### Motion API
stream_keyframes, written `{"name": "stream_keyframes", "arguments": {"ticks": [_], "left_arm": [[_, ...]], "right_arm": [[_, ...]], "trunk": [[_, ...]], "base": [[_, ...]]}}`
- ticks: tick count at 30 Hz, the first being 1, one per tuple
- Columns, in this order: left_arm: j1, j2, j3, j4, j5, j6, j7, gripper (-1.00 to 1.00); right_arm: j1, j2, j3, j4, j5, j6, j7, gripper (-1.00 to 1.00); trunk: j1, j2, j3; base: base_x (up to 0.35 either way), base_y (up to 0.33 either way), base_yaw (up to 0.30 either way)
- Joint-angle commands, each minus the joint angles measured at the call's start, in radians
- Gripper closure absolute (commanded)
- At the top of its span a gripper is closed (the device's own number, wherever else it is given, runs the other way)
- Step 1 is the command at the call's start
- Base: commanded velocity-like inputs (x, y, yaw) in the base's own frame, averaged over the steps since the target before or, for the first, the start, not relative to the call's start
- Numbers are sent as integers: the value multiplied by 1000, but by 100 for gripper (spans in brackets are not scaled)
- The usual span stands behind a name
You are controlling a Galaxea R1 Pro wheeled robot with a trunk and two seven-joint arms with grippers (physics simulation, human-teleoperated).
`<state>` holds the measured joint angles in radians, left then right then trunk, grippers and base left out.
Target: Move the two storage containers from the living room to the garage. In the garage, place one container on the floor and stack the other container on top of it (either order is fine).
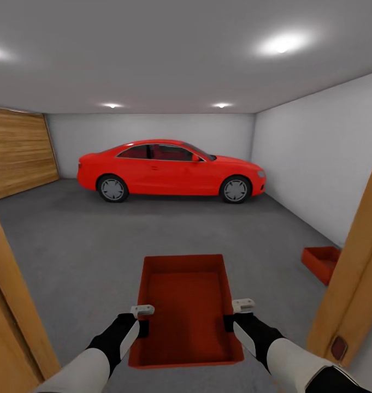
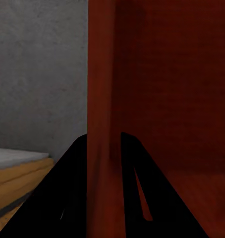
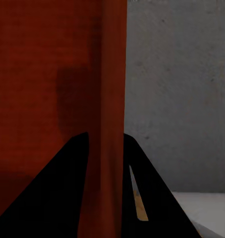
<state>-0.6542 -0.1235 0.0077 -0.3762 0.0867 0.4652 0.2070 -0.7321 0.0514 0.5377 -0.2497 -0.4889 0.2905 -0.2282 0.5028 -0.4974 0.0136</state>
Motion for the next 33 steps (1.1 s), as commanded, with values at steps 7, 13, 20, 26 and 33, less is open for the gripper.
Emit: {"name": "stream_keyframes", "arguments": {"ticks": [7,13,20,26,33], "left_arm": [[1,50,-6,11,-15,8,15,100],[1,50,-6,11,-15,7,15,100],[1,50,-6,11,-15,8,15,100],[1,50,-6,11,-15,8,15,100],[1,50,-6,11,-15,8,15,100]], "right_arm": [[-1,-1,11,-5,0,-27,-7,100],[-1,-1,11,-5,0,-27,-7,100],[-1,-1,11,-5,0,-27,-7,100],[-1,-1,11,-5,0,-27,-7,100],[-1,-1,11,-5,0,-27,-7,100]], "trunk": [[1,-1,0],[1,-1,0],[1,-1,0],[1,-1,0],[1,-1,0]], "base": [[319,0,0],[319,0,0],[319,0,0],[319,0,0],[319,0,0]]}}
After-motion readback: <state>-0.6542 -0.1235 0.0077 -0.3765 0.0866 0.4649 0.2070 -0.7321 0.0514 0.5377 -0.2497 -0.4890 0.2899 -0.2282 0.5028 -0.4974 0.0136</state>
